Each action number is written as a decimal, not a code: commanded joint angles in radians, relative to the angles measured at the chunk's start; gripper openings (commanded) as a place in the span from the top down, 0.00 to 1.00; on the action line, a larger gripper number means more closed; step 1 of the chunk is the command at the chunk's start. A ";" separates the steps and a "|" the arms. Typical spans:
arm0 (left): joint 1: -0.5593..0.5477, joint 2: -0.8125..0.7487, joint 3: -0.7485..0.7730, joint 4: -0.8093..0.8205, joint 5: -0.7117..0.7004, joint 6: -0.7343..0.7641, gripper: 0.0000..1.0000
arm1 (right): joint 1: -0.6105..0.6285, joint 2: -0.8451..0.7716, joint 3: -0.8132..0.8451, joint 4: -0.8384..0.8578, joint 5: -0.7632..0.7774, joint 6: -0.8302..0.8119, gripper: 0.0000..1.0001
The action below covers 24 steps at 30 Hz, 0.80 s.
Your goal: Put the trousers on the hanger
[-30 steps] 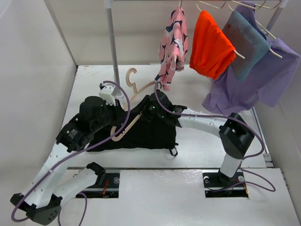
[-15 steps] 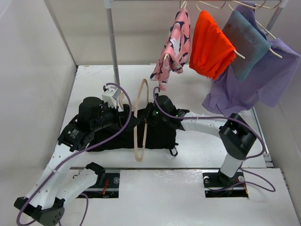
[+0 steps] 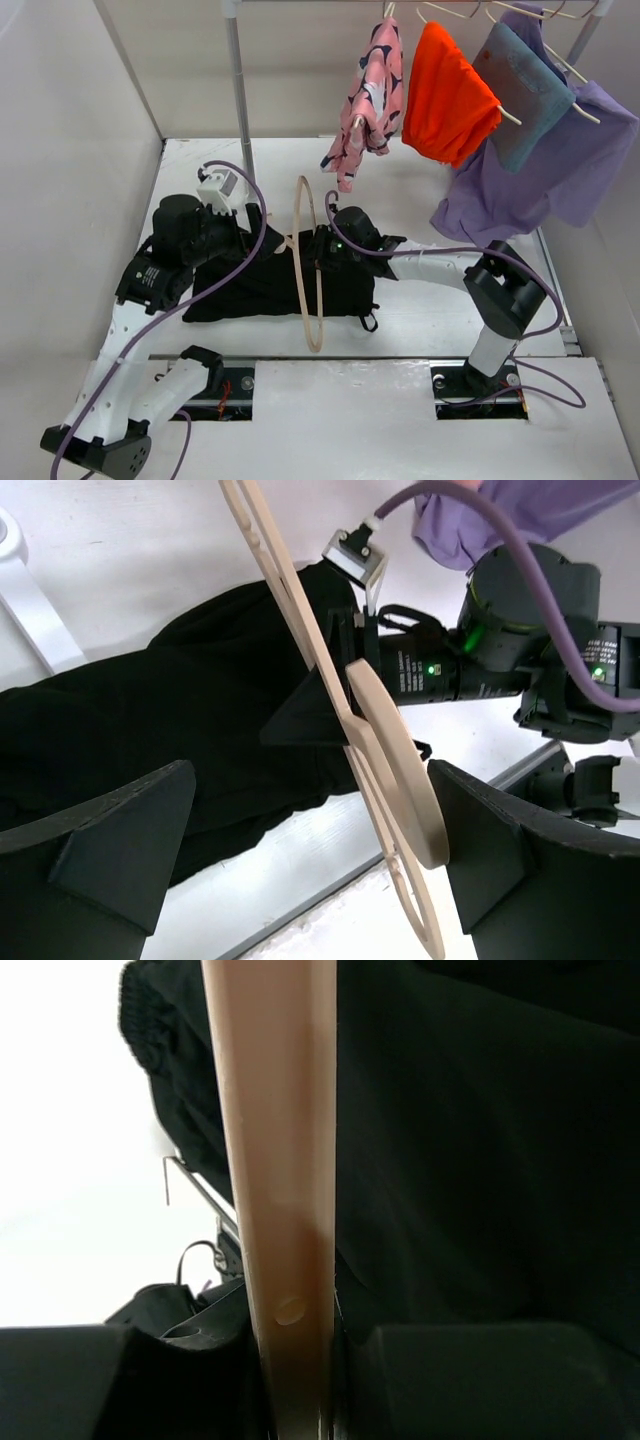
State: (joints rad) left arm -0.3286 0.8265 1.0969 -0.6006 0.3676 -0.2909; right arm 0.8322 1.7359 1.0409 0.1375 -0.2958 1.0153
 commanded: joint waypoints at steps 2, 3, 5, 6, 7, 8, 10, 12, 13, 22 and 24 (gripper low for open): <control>0.036 0.032 0.046 0.050 0.048 -0.024 0.00 | -0.001 -0.036 -0.002 0.045 0.012 -0.027 1.00; 0.036 0.033 0.046 0.061 0.057 -0.024 0.04 | -0.001 -0.024 -0.002 0.045 0.023 -0.027 1.00; 0.048 0.071 0.037 0.061 0.068 -0.013 0.14 | 0.010 -0.013 0.008 0.045 0.023 -0.037 1.00; 0.062 0.071 0.028 0.061 0.068 -0.002 0.19 | 0.010 -0.003 0.008 0.045 0.023 -0.037 1.00; 0.062 0.086 0.015 0.050 0.080 -0.002 0.27 | 0.010 -0.003 0.017 0.045 0.032 -0.037 1.00; 0.077 0.086 -0.009 0.050 0.102 0.009 0.32 | 0.019 0.007 0.018 0.045 0.032 -0.037 1.00; 0.100 0.114 -0.029 0.041 0.146 0.019 0.45 | 0.019 0.019 0.028 0.036 0.041 -0.037 1.00; 0.112 0.126 -0.040 0.041 0.146 0.019 0.75 | 0.019 0.030 0.053 0.024 0.041 -0.037 1.00; 0.126 0.137 -0.040 0.041 0.146 0.019 0.87 | 0.028 0.045 0.053 0.024 0.041 -0.056 1.00; 0.207 0.163 -0.087 -0.005 0.056 -0.013 1.00 | 0.028 0.061 0.102 -0.127 -0.054 -0.152 0.45; 0.229 0.154 -0.115 0.022 0.086 -0.042 1.00 | 0.028 -0.007 0.102 -0.185 -0.019 -0.193 0.23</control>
State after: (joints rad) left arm -0.1234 0.9989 1.0187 -0.6083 0.4469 -0.2958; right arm 0.8497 1.8217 1.1027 0.0315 -0.3153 0.9066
